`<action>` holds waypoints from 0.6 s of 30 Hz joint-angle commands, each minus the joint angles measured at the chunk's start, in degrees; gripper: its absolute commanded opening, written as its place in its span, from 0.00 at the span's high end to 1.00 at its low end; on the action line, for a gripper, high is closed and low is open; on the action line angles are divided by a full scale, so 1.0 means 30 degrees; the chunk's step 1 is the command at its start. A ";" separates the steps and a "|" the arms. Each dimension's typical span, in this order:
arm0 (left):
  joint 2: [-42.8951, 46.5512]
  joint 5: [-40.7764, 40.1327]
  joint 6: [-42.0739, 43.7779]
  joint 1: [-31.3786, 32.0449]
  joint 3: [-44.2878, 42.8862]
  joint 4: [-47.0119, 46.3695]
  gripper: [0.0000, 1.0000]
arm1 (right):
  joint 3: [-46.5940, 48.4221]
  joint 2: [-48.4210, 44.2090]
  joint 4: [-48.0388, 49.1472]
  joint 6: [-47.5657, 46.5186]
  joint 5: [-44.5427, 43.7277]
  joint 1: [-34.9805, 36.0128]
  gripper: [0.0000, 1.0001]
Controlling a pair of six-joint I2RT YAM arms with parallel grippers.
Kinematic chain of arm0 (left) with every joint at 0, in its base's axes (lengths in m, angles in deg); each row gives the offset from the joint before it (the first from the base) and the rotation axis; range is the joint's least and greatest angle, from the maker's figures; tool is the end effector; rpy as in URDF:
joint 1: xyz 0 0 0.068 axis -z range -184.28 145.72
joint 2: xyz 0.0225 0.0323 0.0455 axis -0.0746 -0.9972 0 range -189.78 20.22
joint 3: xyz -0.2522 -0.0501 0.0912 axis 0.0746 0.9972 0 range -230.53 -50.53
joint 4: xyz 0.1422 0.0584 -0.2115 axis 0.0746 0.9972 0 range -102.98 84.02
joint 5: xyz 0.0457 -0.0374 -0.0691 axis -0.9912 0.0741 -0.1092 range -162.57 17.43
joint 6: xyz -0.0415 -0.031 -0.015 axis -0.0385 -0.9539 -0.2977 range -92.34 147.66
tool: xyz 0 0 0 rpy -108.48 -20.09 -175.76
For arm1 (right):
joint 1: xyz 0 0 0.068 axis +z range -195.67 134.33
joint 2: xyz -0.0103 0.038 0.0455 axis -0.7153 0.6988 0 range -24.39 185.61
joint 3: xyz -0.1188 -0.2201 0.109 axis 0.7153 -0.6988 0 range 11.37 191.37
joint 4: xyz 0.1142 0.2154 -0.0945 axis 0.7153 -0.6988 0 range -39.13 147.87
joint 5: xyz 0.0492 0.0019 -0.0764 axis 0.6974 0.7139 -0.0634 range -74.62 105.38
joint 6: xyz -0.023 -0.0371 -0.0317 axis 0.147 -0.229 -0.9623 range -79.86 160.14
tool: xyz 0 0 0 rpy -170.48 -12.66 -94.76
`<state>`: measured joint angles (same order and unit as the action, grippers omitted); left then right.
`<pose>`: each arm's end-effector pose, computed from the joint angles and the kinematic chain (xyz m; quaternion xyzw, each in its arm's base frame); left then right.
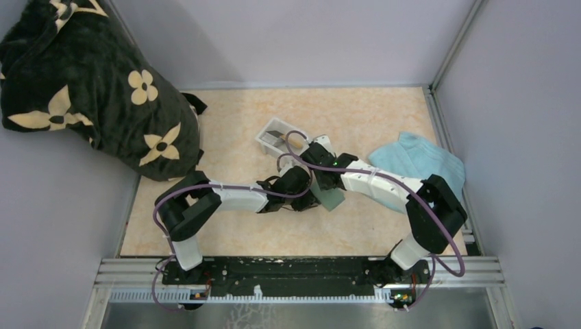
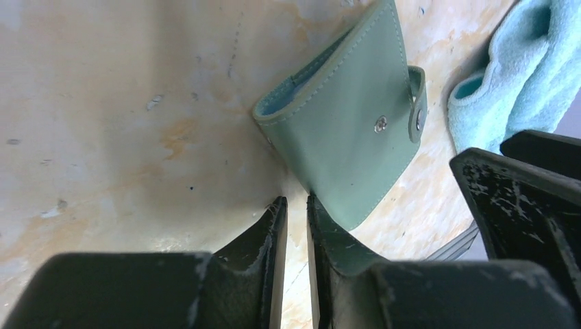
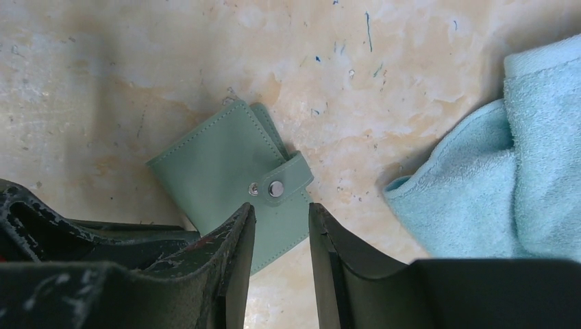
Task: Put the credit cards into the card holder
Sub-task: Close the card holder at the center of the board.
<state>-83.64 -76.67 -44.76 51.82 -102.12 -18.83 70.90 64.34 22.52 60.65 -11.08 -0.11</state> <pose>0.2008 -0.2942 0.1335 -0.1449 0.9167 -0.3198 0.1910 0.2233 0.2051 0.2147 -0.1567 0.9379 -0.0702 0.3014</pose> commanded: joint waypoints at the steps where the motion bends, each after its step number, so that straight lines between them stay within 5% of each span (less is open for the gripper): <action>1: 0.0063 -0.1824 -0.0523 -0.0590 0.0877 0.2374 0.76 | 0.1206 0.0703 0.0463 -0.0852 -0.0426 -0.0109 0.64; 18: -0.0049 -0.1339 -0.2269 -0.0897 0.1621 0.1185 0.76 | 0.0946 0.1817 0.0649 -0.1039 -0.0119 -0.0242 0.66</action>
<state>-82.28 -78.83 -51.43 49.33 -99.52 -20.10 72.93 69.46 23.26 57.68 -10.88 -0.50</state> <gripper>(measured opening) 0.240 0.346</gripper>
